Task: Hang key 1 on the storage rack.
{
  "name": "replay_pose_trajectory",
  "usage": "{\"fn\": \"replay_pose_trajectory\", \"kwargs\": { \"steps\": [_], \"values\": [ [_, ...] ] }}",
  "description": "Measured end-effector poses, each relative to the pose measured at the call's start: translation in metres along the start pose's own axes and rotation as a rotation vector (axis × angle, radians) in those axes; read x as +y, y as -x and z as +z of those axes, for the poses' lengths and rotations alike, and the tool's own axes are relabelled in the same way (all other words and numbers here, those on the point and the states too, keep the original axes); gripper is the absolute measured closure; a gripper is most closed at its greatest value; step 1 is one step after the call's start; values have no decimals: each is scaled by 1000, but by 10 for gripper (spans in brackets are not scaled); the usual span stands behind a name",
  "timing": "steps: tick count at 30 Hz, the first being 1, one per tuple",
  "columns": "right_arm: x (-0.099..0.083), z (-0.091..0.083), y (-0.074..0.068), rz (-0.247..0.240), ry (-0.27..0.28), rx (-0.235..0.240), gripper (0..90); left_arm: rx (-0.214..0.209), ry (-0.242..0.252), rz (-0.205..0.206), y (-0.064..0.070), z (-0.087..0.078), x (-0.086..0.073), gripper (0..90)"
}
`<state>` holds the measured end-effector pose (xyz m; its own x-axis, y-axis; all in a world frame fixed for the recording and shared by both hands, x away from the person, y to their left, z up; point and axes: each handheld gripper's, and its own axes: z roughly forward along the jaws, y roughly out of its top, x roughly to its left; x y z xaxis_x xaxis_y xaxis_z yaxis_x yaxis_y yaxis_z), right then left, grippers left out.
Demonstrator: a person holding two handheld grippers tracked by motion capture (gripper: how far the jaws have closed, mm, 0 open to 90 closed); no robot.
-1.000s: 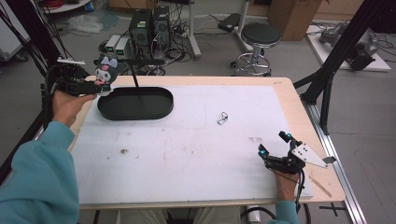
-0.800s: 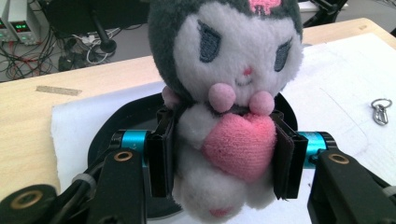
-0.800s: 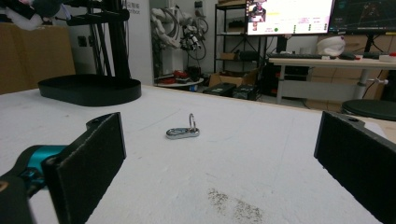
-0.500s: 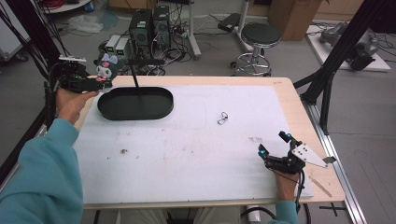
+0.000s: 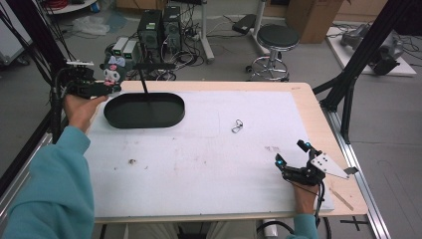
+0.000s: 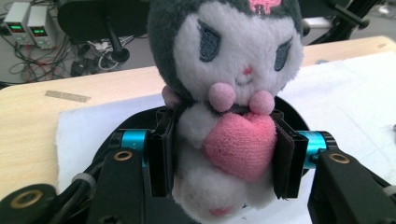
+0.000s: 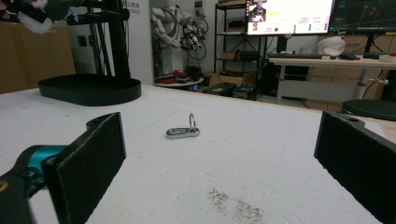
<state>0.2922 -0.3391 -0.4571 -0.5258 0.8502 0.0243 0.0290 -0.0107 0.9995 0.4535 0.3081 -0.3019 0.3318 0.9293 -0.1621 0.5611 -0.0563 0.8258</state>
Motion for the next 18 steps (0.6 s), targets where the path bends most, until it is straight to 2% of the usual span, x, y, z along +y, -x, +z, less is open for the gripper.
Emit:
{"fn": "replay_pose_trajectory", "kwargs": {
  "steps": [9, 15, 18],
  "values": [
    [0, 0, 0, 0, 0, 0, 12, 5, -26, -30, -3, 4, -12, 509],
    [0, 0, 0, -4, 1, 0, 12, 13, -52, -17, -4, 4, -16, 509],
    [0, 0, 0, -2, 0, 0, 13, 11, -67, 7, -1, 4, -17, 509]
  ]
}}
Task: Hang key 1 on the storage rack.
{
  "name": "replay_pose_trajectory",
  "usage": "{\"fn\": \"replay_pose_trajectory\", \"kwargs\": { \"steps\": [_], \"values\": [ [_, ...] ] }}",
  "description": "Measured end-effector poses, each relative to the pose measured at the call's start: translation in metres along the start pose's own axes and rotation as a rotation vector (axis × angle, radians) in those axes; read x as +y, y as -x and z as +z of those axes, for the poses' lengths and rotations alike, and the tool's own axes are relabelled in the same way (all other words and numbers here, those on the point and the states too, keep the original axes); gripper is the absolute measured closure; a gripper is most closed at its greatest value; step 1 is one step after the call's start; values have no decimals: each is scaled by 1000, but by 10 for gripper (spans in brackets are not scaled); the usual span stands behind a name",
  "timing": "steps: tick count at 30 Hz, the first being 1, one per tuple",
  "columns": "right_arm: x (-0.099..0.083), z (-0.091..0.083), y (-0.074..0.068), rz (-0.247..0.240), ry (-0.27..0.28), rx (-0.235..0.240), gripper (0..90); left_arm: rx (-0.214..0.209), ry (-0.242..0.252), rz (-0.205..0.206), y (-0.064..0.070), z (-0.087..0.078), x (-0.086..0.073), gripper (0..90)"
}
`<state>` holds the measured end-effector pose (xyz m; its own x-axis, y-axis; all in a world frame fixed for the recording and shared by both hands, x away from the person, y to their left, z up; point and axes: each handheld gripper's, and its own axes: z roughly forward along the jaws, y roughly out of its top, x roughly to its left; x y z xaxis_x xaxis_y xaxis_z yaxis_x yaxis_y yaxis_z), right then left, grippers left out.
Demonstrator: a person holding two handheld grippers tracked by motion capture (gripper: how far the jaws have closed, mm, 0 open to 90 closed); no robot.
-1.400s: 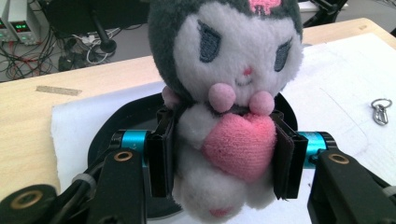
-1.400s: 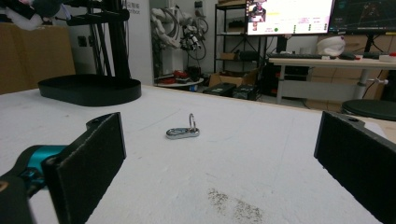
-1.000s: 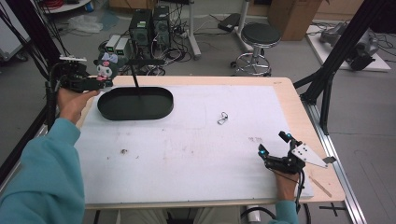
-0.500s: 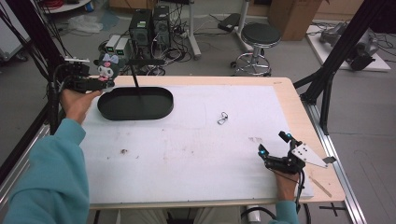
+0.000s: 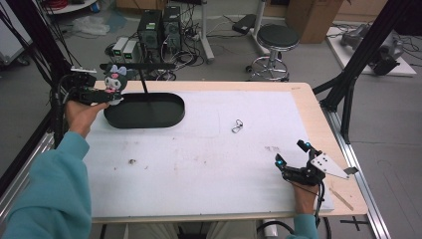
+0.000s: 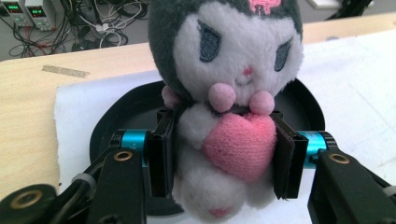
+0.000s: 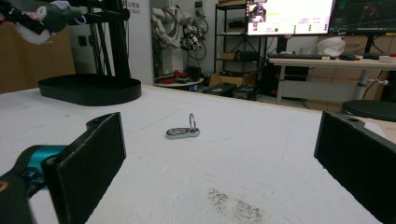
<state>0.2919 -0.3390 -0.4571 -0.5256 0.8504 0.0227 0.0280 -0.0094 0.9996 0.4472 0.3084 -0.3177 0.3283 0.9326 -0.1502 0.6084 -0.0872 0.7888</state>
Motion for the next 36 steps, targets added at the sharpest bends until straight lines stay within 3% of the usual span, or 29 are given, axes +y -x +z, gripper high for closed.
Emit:
{"fn": "replay_pose_trajectory", "kwargs": {
  "steps": [23, 36],
  "values": [
    [0, 0, 0, -5, 3, 1, 12, 13, -82, 22, 1, 18, -22, 508],
    [0, 0, 0, 1, 4, 0, 13, 33, -65, -10, 1, 38, -24, 504]
  ]
}}
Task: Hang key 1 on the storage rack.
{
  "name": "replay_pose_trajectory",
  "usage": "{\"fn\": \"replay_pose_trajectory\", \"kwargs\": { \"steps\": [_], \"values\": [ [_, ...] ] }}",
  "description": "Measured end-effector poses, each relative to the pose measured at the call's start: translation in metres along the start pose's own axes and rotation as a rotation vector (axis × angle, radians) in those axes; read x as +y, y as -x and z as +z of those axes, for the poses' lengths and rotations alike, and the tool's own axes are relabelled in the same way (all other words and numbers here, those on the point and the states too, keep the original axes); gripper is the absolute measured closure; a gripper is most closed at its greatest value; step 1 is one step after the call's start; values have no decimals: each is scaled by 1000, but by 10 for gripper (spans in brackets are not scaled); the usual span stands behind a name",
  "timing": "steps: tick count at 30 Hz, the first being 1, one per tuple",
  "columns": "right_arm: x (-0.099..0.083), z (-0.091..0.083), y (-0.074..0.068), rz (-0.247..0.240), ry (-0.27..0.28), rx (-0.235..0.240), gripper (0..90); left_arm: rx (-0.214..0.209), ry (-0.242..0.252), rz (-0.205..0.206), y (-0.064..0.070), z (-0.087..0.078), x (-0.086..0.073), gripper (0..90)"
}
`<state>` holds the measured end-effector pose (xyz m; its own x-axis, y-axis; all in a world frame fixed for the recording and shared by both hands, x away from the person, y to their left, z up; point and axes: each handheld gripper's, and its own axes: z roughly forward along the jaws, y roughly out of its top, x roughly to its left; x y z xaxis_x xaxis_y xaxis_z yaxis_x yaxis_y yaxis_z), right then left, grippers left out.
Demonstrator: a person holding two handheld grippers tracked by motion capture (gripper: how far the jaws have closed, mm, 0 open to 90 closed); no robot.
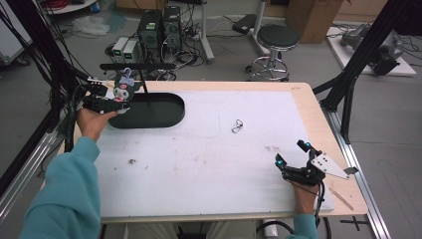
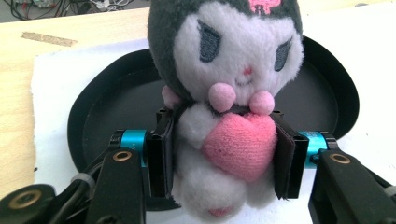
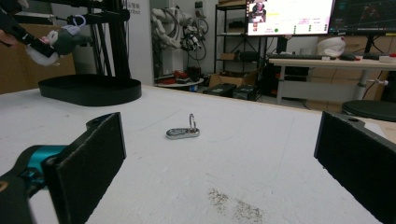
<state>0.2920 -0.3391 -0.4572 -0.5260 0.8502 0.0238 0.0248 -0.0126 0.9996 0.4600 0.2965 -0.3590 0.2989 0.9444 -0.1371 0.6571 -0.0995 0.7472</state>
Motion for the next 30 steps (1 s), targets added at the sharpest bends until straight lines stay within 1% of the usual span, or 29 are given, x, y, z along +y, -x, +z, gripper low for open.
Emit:
{"fn": "replay_pose_trajectory", "kwargs": {
  "steps": [2, 3, 6, 9, 11, 12, 13, 15, 16, 17, 18, 19, 20, 22, 24, 25, 27, 29, 30],
  "values": [
    [0, 0, 0, -3, -2, 0, 12, 2, -2, 1, 0, 2, 0, 502],
    [0, 0, 0, -4, -1, 0, 12, 6, 4, 5, -1, 2, 0, 482],
    [0, 0, 0, -4, -2, 1, 12, 4, 35, 11, -2, 2, -1, 441],
    [0, 0, 0, -2, -1, 1, 12, 6, 49, 19, -3, 1, -1, 420],
    [0, 0, 0, -3, -2, 0, 12, 6, 65, 32, -3, 0, -1, 406],
    [0, 0, 0, -4, -3, 1, 12, 10, 69, 38, -2, -1, -1, 374],
    [0, 0, 0, -4, -3, 1, 12, 10, 80, 38, -2, -2, -1, 374],
    [0, 0, 0, -6, -2, 0, 13, 0, 122, 42, -2, -4, -1, 348],
    [0, 0, 0, -11, -1, -1, 12, -5, 138, 56, -3, -5, -1, 312],
    [0, 0, 0, -12, 0, -2, 12, -21, 160, 74, -4, -7, -2, 267],
    [0, 0, 0, -12, 0, -1, 13, -33, 187, 95, -4, -7, -2, 215],
    [0, 0, 0, -11, -1, -1, 12, -45, 219, 114, -5, -8, -2, 187],
    [0, 0, 0, -13, 2, -2, 12, -50, 250, 133, -5, -9, -3, 152],
    [0, 0, 0, -14, 1, -2, 12, -47, 284, 159, -5, -13, -4, 74],
    [0, 0, 0, -12, -1, -1, 12, -98, 324, 168, -6, -16, -6, 58],
    [0, 0, 0, -5, -3, 0, 12, -115, 343, 166, -5, -18, -8, 25],
    [0, 0, 0, -6, -3, 0, 13, -136, 393, 180, -5, -24, -11, 17],
    [0, 0, 0, -12, 2, -4, 13, -155, 440, 213, -4, -31, -14, 17],
    [0, 0, 0, -6, -2, 0, 13, -168, 453, 219, -3, -34, -16, 17]
  ]
}}
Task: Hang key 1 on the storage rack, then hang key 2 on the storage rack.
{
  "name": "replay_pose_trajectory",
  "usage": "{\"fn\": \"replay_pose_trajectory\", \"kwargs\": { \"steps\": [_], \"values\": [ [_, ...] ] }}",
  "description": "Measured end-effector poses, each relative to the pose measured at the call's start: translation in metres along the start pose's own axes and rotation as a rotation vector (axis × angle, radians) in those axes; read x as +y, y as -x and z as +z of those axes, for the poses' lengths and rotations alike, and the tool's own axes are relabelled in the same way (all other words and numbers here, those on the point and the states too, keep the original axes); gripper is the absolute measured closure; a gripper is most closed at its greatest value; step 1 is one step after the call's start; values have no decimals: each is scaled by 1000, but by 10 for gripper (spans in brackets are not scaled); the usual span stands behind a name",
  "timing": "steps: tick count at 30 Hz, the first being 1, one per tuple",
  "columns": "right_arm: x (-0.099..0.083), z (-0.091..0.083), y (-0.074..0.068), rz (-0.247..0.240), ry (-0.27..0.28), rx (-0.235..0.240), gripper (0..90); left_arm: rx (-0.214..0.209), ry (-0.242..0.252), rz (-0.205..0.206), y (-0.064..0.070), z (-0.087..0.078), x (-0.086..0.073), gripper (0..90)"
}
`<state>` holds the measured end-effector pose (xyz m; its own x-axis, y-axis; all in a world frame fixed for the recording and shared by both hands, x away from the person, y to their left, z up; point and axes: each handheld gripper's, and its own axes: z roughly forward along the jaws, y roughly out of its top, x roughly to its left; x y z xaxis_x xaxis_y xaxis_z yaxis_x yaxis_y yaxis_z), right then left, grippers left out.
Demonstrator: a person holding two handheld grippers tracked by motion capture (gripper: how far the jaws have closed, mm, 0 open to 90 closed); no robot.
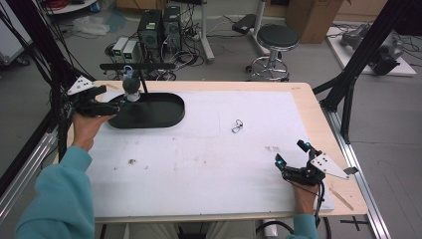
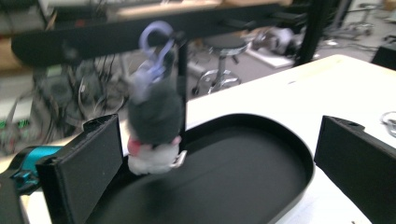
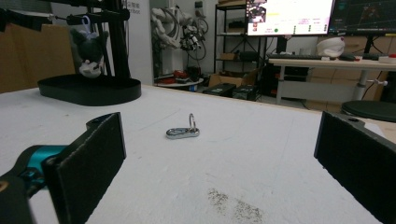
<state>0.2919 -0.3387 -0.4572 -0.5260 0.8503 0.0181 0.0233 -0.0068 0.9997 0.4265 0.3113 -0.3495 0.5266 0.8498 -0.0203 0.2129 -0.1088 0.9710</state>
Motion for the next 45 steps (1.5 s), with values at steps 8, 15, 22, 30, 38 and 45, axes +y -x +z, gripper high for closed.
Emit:
{"fn": "replay_pose_trajectory", "kwargs": {
  "steps": [8, 15, 22, 30, 38, 45],
  "values": [
    [0, 0, 0, 4, -8, -1, 13, -69, 87, 26, 21, -26, -6, 17],
    [0, 1, -1, 2, -9, -3, 13, -129, 166, 32, 44, -44, -17, 17],
    [0, 1, -1, -7, -11, -3, 13, -179, 169, 93, 70, -49, -34, 17],
    [0, 1, -2, -8, -14, -8, 12, -238, 214, 109, 90, -56, -48, 17],
    [1, 3, -2, -21, -27, -12, 12, -247, 211, 111, 87, -56, -58, 17],
    [1, 2, -1, -18, -23, -17, 12, -243, 215, 101, 85, -60, -58, 17]
  ]
}}
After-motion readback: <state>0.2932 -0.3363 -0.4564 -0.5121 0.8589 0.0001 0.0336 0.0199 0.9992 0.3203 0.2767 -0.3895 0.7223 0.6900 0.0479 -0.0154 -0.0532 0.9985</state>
